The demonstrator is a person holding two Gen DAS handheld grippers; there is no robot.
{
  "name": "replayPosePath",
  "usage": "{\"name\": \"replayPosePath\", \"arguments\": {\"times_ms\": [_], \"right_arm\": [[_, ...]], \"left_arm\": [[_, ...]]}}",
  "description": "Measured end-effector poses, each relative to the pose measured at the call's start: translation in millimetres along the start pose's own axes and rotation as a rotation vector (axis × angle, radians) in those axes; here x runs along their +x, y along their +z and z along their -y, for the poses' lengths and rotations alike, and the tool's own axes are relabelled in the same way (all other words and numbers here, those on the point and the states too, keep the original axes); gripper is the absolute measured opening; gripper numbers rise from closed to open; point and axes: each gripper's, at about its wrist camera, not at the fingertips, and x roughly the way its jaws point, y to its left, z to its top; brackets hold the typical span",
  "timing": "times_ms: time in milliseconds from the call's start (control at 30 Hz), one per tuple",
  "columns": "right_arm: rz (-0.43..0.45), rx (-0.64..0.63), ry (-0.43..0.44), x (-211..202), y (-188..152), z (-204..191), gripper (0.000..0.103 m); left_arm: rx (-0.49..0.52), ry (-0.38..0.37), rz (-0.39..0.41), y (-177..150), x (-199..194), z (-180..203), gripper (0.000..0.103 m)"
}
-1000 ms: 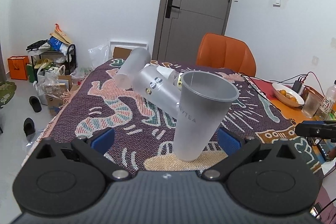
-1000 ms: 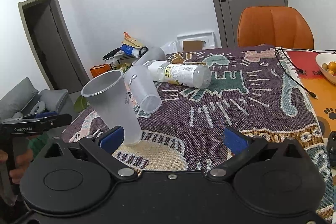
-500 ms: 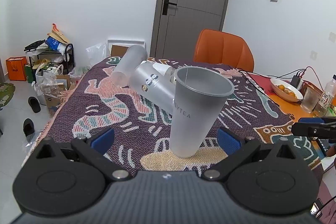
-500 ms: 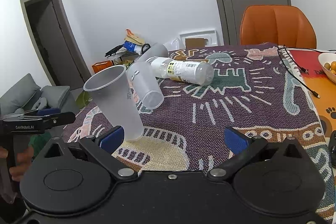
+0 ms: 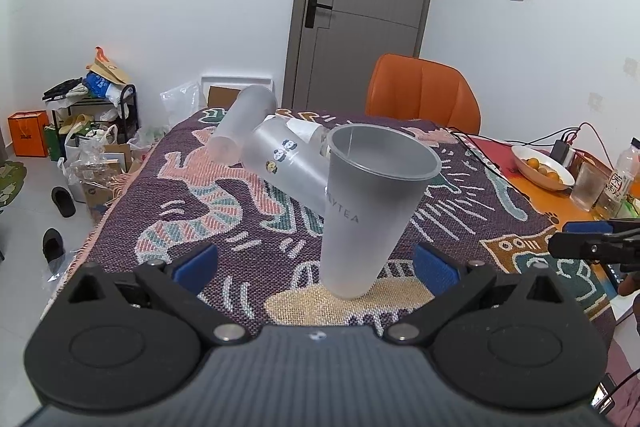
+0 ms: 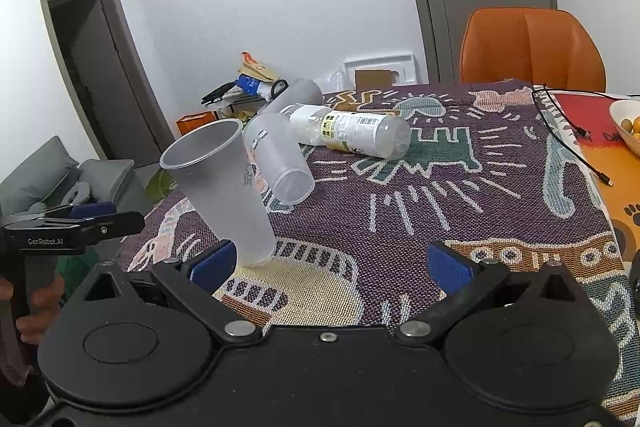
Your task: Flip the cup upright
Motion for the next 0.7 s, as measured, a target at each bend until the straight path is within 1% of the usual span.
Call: {"name": "replayPosePath", "arguments": {"times_ms": [500,700], "right_arm": [[-0.01,0.0,-0.013,3.3,-2.4,3.4,0.103],[-0.024,-0.022,-0.045,11.2,-5.5,2.3,0.103]], "left_arm": [[0.016,-0.005,-0.008,-3.1,1.8,2.5,0.103],[0.033,-0.012,-0.014,-5.8,5.7,5.4,0.103]]}}
